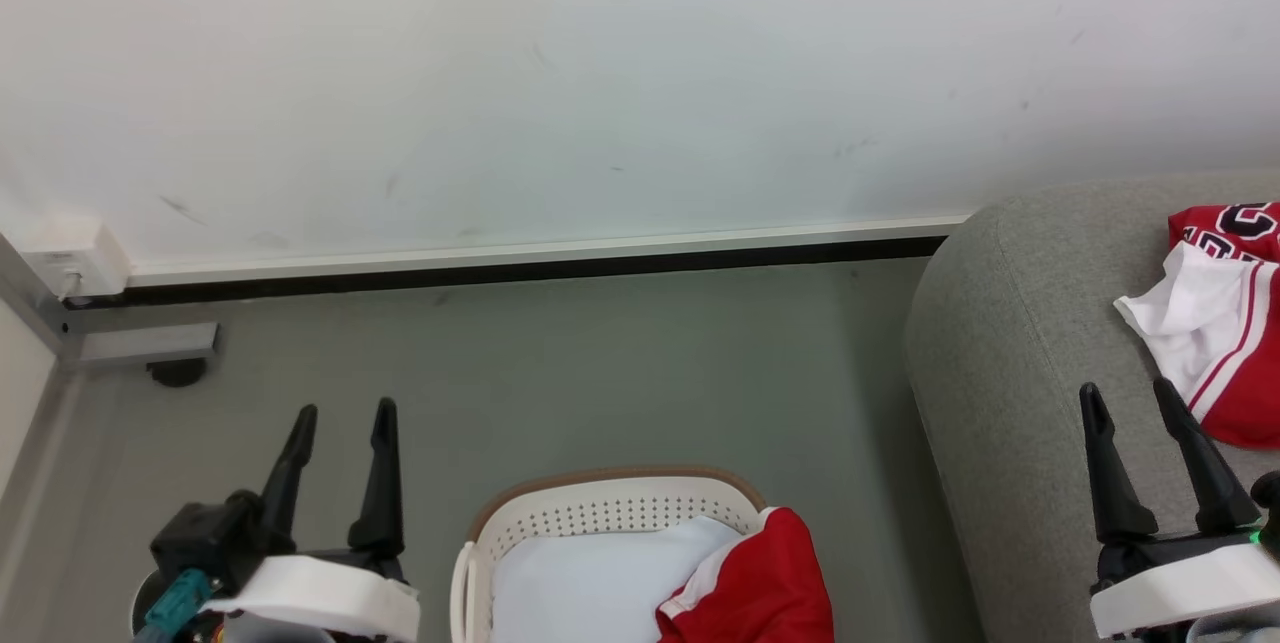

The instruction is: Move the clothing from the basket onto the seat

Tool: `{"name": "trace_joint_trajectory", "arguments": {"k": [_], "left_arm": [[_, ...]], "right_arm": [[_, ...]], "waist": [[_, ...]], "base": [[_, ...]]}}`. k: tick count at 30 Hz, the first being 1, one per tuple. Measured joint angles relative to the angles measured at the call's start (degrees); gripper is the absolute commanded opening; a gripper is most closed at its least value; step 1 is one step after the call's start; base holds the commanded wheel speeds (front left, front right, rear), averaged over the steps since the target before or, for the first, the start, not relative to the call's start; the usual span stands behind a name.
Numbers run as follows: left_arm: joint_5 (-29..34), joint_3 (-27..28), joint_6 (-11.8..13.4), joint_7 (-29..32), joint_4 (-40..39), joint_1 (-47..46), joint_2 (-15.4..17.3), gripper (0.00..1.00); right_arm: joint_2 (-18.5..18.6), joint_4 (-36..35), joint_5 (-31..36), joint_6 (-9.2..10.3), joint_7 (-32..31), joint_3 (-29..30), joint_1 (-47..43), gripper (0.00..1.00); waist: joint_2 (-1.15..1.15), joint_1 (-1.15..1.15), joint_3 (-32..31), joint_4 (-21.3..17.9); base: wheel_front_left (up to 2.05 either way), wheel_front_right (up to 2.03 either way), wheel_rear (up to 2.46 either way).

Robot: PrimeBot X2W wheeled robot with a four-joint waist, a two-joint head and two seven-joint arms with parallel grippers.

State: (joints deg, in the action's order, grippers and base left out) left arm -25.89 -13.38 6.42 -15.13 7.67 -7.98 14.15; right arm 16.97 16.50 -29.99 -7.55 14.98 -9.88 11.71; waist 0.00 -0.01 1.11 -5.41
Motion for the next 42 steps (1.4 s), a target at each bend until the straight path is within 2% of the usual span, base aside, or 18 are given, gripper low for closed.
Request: {"name": "trace_joint_trajectory", "arguments": {"k": [5,10,18,25,42], "left_arm": [[3.97,4.01,-2.46,0.00,-0.10,2.61,-2.88,1.00],[7.15,6.97,-4.60,0.00,0.52,4.29,-6.04,1.00],[10.43,10.22,-8.06,0.00,1.68,4.55,-8.79,1.00],[11.80,11.94,-9.95,0.00,2.50,4.42,-10.04,1.00],[13.89,11.91,-12.02,0.00,4.39,3.37,-11.16,1.00]], "right_arm": [[-6.73,-4.93,5.91,0.00,0.07,3.61,-4.88,1.00],[-9.87,-6.46,8.90,0.00,0.07,3.90,-7.16,1.00],[-10.16,-6.83,9.83,0.00,0.07,3.90,-7.15,1.00],[-10.27,-6.59,10.09,0.00,0.07,3.91,-7.13,1.00],[-9.15,-6.21,9.72,0.00,0.07,3.68,-7.03,1.00]], "waist": [[0.00,0.00,0.45,0.55],[0.00,0.01,0.40,0.73],[0.00,0.01,0.33,0.78],[0.00,0.01,0.48,0.64],[0.00,0.01,1.45,-0.66]], "base": [[0.00,0.00,0.00],[0.00,0.00,0.00],[0.00,0.00,0.00],[0.00,0.00,0.00],[0.00,0.00,0.00]]}}
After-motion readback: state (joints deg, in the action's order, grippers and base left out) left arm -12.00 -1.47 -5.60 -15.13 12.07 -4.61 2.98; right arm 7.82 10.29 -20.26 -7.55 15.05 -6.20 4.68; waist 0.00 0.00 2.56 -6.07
